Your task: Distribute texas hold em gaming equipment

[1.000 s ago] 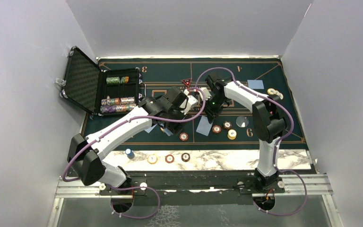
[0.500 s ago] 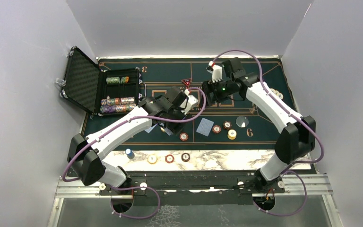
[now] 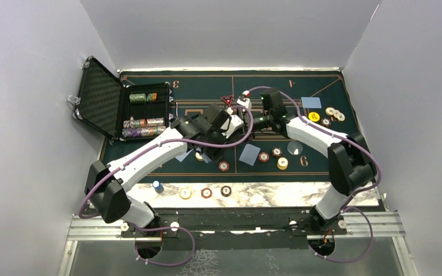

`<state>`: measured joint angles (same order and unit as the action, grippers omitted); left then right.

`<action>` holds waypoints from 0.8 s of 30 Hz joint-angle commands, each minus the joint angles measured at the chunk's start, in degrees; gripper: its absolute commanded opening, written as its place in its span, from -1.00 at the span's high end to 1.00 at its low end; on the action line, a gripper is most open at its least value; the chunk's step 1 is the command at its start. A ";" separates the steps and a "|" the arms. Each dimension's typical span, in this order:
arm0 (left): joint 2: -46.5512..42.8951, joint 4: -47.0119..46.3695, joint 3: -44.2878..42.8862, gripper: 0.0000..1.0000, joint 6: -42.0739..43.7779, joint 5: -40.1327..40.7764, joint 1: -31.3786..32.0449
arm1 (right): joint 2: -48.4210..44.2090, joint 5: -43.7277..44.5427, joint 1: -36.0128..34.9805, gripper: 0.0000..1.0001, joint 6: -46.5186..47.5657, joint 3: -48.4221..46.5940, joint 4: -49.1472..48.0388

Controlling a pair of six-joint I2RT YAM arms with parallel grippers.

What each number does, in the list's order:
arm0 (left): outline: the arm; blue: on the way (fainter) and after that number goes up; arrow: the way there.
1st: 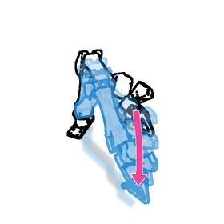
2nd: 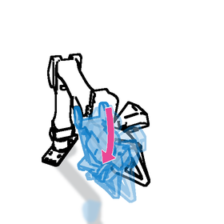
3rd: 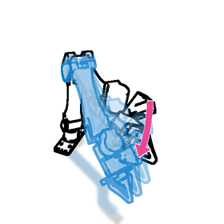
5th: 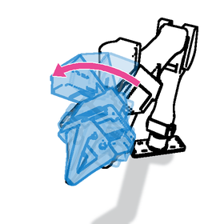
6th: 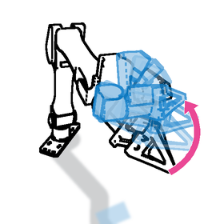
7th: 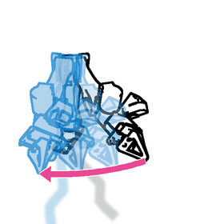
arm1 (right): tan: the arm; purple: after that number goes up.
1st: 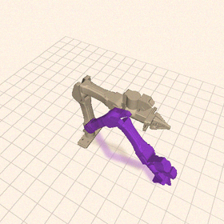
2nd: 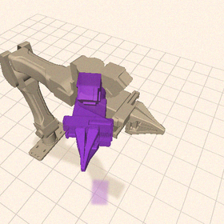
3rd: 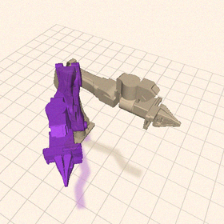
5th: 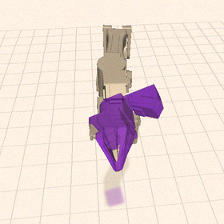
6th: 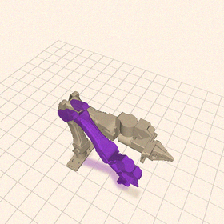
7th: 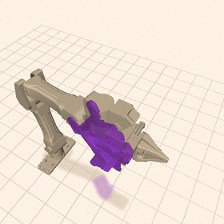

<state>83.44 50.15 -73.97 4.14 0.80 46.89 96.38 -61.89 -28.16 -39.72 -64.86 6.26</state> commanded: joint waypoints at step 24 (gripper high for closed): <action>-2.05 -1.32 -1.61 1.00 0.78 -0.65 0.60 | 5.65 11.18 -5.81 -0.42 12.64 -8.01 16.73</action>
<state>83.46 50.22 -74.61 4.64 0.45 47.37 102.10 -55.48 -33.80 -31.73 -71.22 17.02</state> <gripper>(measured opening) 0.672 0.733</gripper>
